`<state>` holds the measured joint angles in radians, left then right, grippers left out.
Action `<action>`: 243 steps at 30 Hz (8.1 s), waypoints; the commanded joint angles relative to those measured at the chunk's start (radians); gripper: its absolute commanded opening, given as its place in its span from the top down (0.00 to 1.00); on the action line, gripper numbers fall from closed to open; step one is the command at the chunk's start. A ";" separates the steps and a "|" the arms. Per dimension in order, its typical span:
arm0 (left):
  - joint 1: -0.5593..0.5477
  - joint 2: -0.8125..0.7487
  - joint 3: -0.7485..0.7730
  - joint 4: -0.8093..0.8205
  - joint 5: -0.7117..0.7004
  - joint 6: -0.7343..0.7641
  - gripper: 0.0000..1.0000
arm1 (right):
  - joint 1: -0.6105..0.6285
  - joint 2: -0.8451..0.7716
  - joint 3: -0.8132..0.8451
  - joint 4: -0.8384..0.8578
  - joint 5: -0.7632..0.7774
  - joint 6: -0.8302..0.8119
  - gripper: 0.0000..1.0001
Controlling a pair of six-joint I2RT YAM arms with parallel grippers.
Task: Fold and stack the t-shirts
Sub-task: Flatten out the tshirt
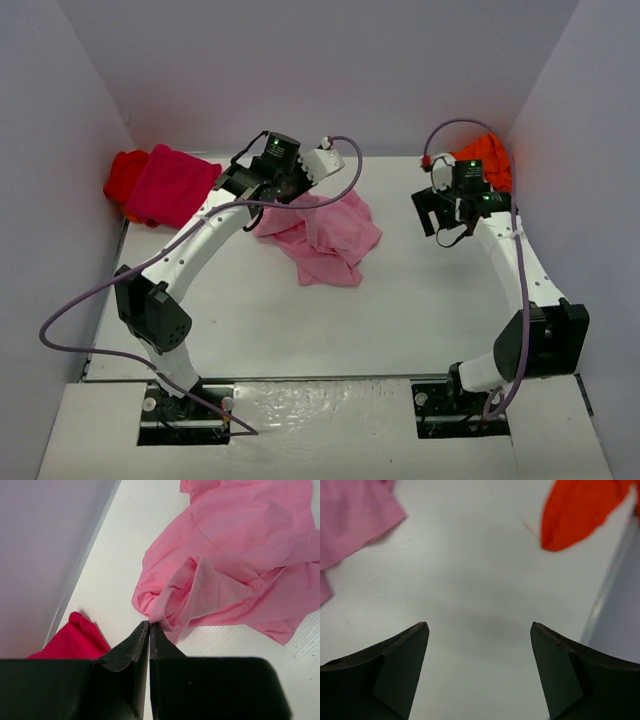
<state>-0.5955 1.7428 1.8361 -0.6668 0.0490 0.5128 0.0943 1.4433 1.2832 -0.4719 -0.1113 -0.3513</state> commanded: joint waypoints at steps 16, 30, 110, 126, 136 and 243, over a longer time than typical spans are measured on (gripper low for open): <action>0.189 -0.063 0.275 -0.058 -0.087 0.013 1.00 | 0.479 0.501 0.422 -0.175 -0.094 -0.097 0.27; 0.247 -0.090 0.319 -0.067 -0.109 0.037 1.00 | 0.604 0.596 0.448 -0.181 -0.054 -0.114 0.29; 0.579 -0.105 0.515 -0.142 -0.018 0.013 1.00 | 0.508 0.731 0.521 -0.271 -0.274 -0.024 0.54; 0.579 -0.120 0.466 -0.117 -0.040 0.033 1.00 | 0.507 0.873 0.560 -0.244 -0.246 0.041 0.69; 0.579 -0.124 0.448 -0.105 -0.040 0.033 1.00 | 0.504 0.887 0.537 -0.215 -0.164 0.051 0.97; -0.010 0.126 0.014 -0.061 0.400 -0.157 1.00 | 0.027 0.081 0.554 0.573 0.985 -0.432 1.00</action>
<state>-0.6068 1.9202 1.8523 -0.7947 0.4030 0.3850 0.1611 1.6533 1.7751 -0.0283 0.8534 -0.7870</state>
